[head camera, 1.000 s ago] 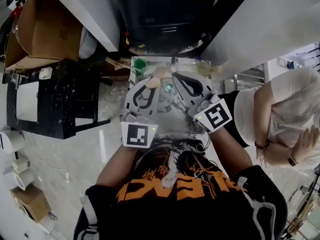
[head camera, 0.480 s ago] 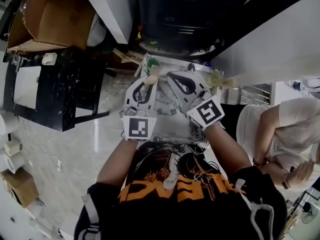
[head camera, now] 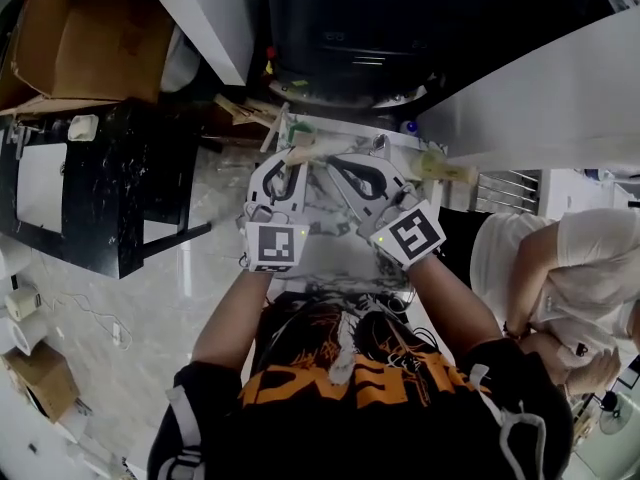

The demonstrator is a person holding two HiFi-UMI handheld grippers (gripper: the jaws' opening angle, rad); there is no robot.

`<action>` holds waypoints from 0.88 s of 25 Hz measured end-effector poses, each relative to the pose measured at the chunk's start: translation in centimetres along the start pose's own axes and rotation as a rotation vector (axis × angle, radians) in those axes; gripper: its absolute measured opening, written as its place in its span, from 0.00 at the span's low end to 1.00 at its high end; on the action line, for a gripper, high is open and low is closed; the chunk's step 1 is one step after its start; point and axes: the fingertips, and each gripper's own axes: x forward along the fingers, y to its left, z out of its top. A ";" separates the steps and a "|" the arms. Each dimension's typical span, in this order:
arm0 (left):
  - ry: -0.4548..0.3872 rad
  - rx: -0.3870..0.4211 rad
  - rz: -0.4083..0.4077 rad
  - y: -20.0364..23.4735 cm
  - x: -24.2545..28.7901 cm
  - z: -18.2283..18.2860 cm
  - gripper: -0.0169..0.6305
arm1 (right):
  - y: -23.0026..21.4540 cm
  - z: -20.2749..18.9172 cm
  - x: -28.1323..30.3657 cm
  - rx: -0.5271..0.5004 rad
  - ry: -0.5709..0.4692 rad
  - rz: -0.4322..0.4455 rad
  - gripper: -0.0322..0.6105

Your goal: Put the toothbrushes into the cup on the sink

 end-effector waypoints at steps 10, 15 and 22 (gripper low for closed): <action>0.091 -0.007 -0.036 0.1 3.4 -5.5 0.14 | -1.2 -1.0 0.1 0.022 0.016 -0.017 0.07; 0.147 -0.022 -0.060 -0.4 4.3 -8.6 0.16 | -2.2 -1.4 -0.7 0.029 0.021 -0.047 0.07; 0.148 -0.001 -0.098 -1.0 5.0 -8.7 0.38 | -2.2 -1.1 -1.7 0.027 0.021 -0.065 0.07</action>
